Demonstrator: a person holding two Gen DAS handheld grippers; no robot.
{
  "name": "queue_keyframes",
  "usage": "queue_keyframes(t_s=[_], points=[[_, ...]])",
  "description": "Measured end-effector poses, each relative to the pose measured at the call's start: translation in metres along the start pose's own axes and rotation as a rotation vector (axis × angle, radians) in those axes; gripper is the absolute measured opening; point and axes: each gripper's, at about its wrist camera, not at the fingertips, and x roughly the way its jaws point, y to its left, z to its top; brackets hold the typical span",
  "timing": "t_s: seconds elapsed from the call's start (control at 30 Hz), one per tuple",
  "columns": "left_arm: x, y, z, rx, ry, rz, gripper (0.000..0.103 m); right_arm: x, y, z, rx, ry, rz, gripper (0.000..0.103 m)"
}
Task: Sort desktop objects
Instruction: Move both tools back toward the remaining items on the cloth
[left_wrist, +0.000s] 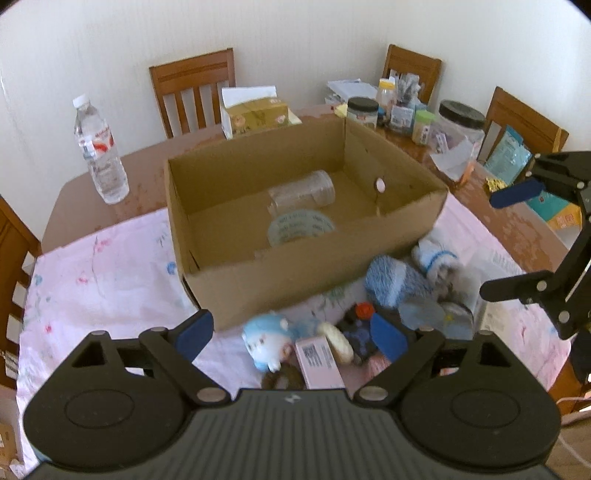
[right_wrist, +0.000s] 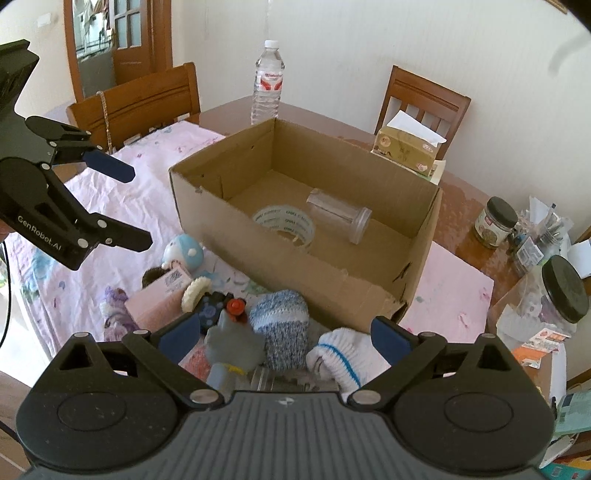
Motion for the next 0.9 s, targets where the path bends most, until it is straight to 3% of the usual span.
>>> queue_keyframes(t_s=[0.37,0.57,0.9], points=[[0.000,-0.016,-0.031,-0.049,0.039,0.012,0.092,0.000,0.010,-0.026,-0.013,0.017,0.030,0.101],[0.006,-0.022,-0.053,0.000,0.046,-0.001,0.092,-0.006,0.024,-0.040,-0.027,0.016,-0.017,0.101],[0.017,-0.015,-0.088,0.001,0.080,-0.027,0.092,-0.012,0.047,-0.066,0.080,0.046,-0.077,0.101]])
